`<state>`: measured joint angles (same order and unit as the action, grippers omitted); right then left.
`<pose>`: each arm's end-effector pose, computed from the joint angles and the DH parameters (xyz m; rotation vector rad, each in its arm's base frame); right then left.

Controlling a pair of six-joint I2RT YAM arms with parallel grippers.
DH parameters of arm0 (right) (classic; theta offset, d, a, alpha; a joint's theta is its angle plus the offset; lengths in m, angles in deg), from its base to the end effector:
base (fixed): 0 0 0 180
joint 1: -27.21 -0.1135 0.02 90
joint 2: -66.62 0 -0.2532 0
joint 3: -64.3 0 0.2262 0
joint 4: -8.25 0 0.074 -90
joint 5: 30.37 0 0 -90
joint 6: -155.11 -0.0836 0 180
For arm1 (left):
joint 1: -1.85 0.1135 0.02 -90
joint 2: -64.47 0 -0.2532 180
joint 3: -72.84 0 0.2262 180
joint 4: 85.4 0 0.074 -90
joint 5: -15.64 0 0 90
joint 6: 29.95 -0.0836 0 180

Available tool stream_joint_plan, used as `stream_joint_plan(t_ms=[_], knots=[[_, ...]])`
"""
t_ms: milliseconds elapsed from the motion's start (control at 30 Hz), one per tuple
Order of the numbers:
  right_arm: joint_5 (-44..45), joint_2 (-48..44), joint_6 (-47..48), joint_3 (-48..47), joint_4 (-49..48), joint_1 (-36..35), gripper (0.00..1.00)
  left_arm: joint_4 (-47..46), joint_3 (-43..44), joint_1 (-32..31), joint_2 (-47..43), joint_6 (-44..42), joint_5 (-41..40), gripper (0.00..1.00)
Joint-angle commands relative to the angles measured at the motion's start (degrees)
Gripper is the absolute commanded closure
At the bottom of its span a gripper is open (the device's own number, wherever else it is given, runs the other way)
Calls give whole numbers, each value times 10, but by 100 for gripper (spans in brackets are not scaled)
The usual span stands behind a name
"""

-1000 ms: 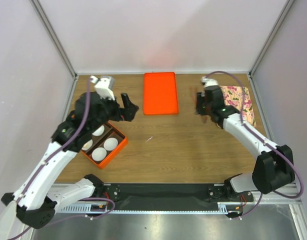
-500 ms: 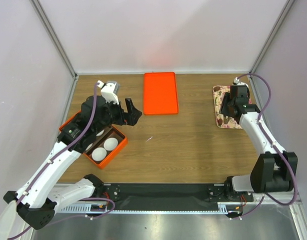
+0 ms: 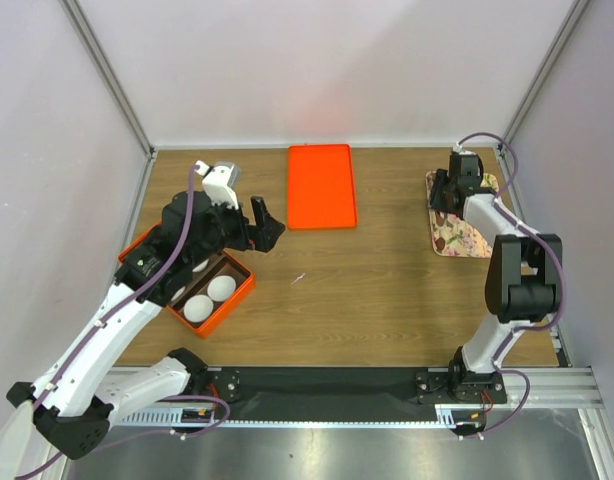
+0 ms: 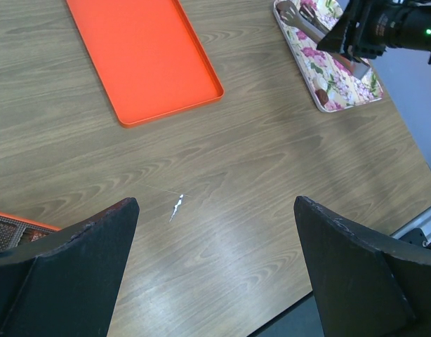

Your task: Pack the chocolate

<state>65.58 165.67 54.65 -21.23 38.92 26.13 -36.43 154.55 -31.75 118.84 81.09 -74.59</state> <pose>0.3925 -0.0013 0.2011 0.2422 2.3244 -0.0216 0.1834 -0.1214 0.3651 0.2161 1.9889 -0.6201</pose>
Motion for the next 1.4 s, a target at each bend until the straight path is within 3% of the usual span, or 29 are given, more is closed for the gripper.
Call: stream_joint_plan(t_ms=[0,667,1367], knots=[[-10,24,12,-44,-54,6,50,-10,16,3,1,-12,4,0],[-20,113,-4,-108,-51,22,53,0,45,4,21,-24,-25,0],[-10,12,5,-82,-1,34,62,15,55,5,-6,-25,-32,0]])
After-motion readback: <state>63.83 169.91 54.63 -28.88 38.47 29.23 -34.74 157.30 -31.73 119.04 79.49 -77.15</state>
